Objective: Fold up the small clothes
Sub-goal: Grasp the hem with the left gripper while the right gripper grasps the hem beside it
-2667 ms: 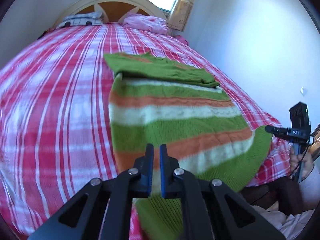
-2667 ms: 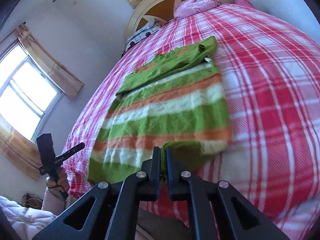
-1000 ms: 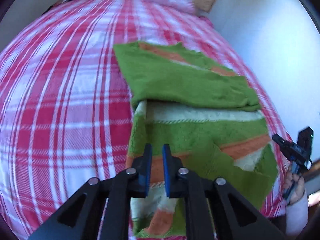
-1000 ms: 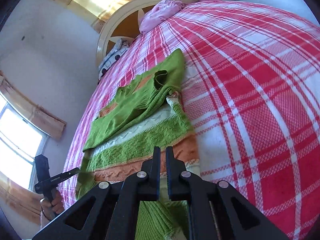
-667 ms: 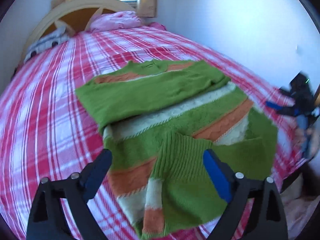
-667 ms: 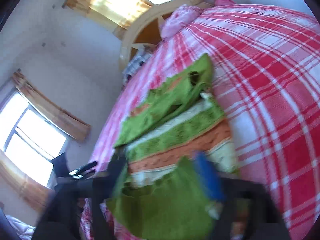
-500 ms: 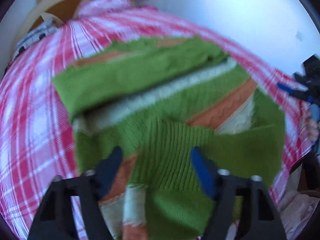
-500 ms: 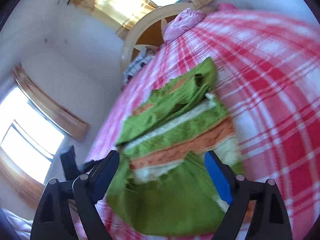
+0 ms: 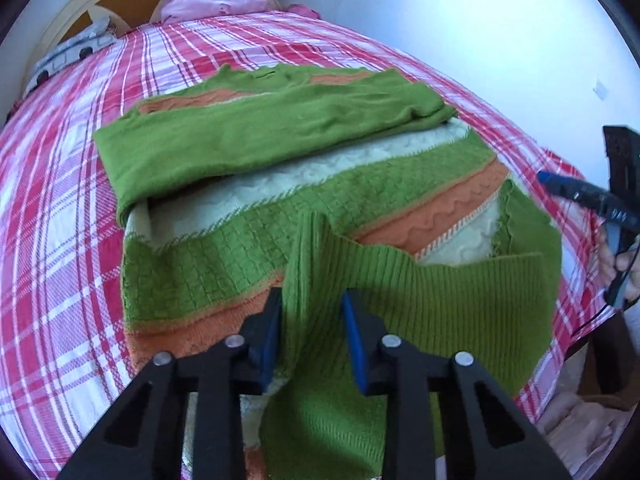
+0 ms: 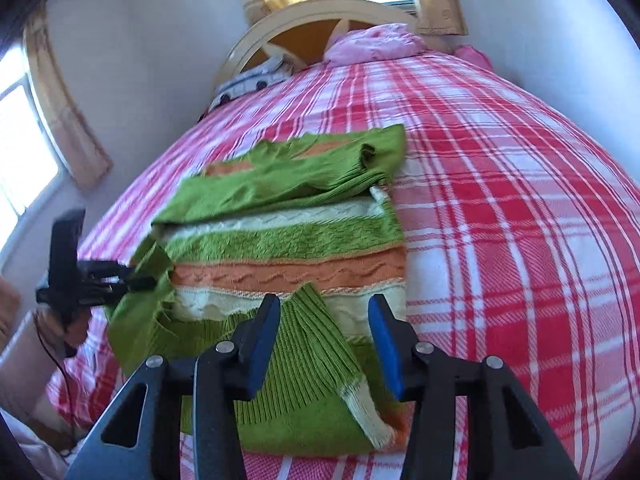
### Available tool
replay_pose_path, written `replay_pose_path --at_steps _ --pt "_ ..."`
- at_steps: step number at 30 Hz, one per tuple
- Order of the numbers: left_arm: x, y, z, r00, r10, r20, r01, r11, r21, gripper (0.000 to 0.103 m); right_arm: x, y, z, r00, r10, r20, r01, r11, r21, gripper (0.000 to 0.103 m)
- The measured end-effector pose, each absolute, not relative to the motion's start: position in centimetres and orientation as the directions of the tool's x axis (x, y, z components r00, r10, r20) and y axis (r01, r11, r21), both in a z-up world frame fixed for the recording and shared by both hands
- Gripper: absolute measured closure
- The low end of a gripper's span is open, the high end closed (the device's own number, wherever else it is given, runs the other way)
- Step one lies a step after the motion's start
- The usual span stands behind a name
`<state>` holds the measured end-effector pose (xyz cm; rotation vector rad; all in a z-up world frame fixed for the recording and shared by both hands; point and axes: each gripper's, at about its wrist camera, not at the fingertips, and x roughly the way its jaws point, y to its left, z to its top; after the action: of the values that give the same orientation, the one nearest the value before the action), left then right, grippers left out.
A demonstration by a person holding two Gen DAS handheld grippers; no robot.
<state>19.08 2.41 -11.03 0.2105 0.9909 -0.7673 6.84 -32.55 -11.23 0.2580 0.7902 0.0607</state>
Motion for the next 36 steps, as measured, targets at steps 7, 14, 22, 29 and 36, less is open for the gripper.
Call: replay_pose_path --at_steps 7,14,22,29,36 --pt "19.3 1.1 -11.3 0.274 -0.516 -0.812 0.704 0.683 -0.196 0.035 10.2 -29.3 -14.2 0.591 0.146 -0.793 -0.087 0.989 0.117 0.055" --pt "17.9 0.7 -11.3 0.327 -0.506 -0.798 0.733 0.669 -0.124 0.071 8.2 -26.4 -14.3 0.586 0.104 -0.803 -0.195 0.981 -0.015 0.093" --pt "17.5 4.2 -9.8 0.326 -0.600 -0.730 0.648 0.705 -0.290 0.092 5.5 -27.5 -10.8 0.673 0.095 -0.734 -0.107 0.994 0.032 0.094" --pt "19.0 6.9 -5.5 0.471 -0.612 -0.636 0.532 0.772 -0.349 0.092 5.3 -28.8 -5.0 0.810 -0.031 -0.585 0.022 0.999 -0.023 0.094" --pt "21.6 7.2 -4.1 0.560 -0.572 -0.600 0.444 0.818 -0.365 0.092 7.7 -28.2 -3.1 0.849 -0.111 -0.516 0.079 0.993 -0.083 0.094"
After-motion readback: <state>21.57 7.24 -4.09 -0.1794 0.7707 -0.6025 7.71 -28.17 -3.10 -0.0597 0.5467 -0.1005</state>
